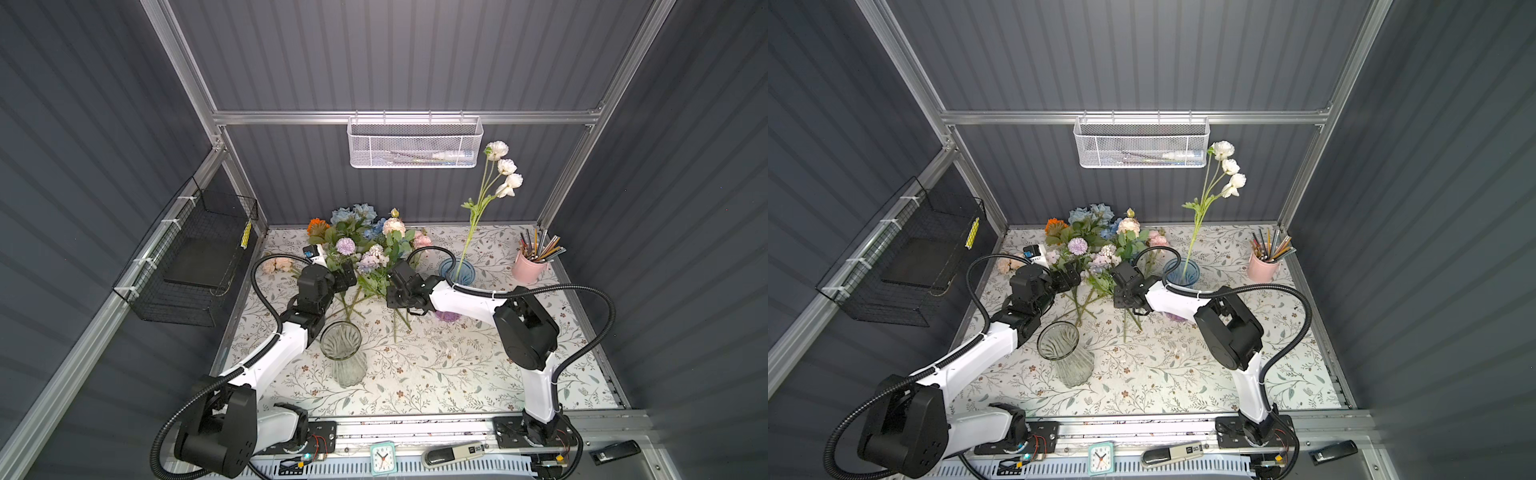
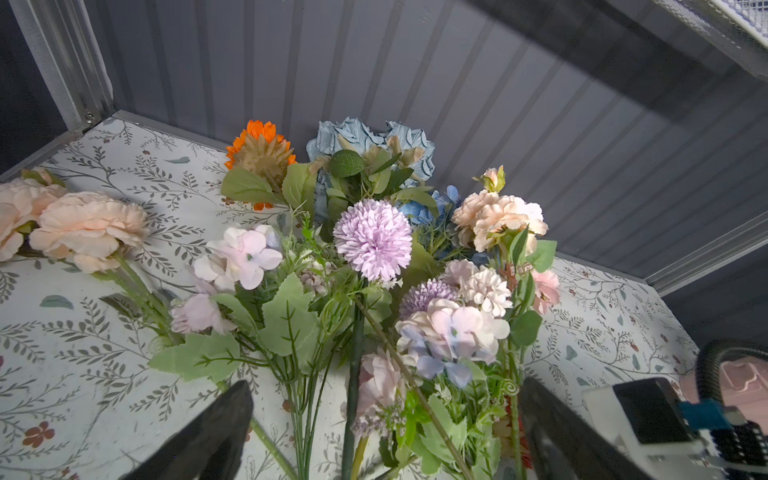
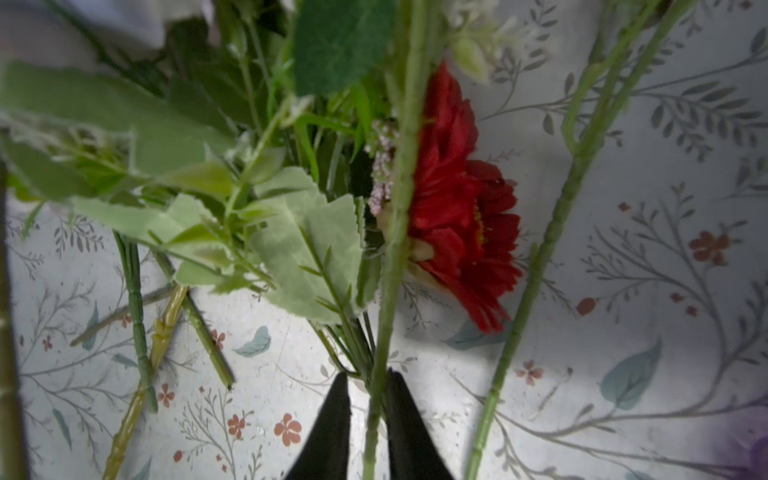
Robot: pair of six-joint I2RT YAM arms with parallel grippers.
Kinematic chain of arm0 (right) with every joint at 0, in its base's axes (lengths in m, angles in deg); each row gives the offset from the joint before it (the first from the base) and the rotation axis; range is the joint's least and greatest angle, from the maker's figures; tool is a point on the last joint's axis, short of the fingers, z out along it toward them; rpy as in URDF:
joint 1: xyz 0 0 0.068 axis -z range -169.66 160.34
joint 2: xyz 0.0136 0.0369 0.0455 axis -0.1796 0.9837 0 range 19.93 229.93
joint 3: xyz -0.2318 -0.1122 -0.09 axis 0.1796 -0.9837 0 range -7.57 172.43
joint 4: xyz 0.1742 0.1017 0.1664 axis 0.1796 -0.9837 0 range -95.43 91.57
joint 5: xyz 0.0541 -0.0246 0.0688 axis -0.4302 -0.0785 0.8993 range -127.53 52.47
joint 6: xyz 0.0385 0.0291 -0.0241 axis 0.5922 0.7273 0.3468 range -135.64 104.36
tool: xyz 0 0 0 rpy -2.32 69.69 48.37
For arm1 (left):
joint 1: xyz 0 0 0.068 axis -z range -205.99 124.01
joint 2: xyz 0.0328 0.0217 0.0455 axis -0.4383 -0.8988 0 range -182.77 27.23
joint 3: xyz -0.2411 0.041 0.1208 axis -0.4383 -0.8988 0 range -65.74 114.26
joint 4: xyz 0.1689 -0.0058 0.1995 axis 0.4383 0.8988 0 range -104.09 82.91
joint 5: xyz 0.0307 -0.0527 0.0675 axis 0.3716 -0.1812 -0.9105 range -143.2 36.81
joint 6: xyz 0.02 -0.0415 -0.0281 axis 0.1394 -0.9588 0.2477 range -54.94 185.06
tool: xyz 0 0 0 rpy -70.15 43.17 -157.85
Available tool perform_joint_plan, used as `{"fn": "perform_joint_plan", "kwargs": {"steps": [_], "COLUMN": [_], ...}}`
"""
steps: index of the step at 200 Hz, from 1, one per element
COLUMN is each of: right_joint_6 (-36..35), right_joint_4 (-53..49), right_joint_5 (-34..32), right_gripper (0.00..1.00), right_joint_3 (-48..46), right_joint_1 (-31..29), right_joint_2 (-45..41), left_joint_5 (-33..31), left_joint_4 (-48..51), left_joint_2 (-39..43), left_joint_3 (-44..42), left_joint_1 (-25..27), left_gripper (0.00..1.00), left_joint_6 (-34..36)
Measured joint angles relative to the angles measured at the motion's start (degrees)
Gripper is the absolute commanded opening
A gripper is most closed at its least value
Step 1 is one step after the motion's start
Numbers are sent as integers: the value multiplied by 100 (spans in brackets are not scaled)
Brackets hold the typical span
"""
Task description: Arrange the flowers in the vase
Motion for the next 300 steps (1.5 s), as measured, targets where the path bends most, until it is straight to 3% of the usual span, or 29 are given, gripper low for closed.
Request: {"fn": "perform_joint_plan", "kwargs": {"steps": [34,62,114,129,150,204,260,300], "right_joint_6": [50,72,55,48,33,-107,-881,-1456], "right_joint_4": [66,101,142,155,170,343,542,629], "right_joint_5": [-24,-33,-42,-22,-4,0,411,540], "right_gripper": [19,9,22,16,0,0,0,0], "right_joint_3": [0,-2,-24,-24,-24,-529,-911,-822], "right_joint_1": [92,131,131,138,140,140,140,146], "right_joint_2": [44,46,46,55,79,-426,-2081,-2771], "left_joint_5": [0,7,90,116,157,363,1235,2382], "left_joint_4": [2,2,39,39,48,83,-216,-723], "left_joint_2": [0,0,44,74,133,361,505,509], "left_joint_3": [0,0,0,2,2,9,85,221], "left_joint_1": [0,0,0,0,0,0,0,0], "left_gripper": [100,100,100,100,100,100,97,87], "left_joint_6": [2,2,0,-2,-2,0,70,61]}}
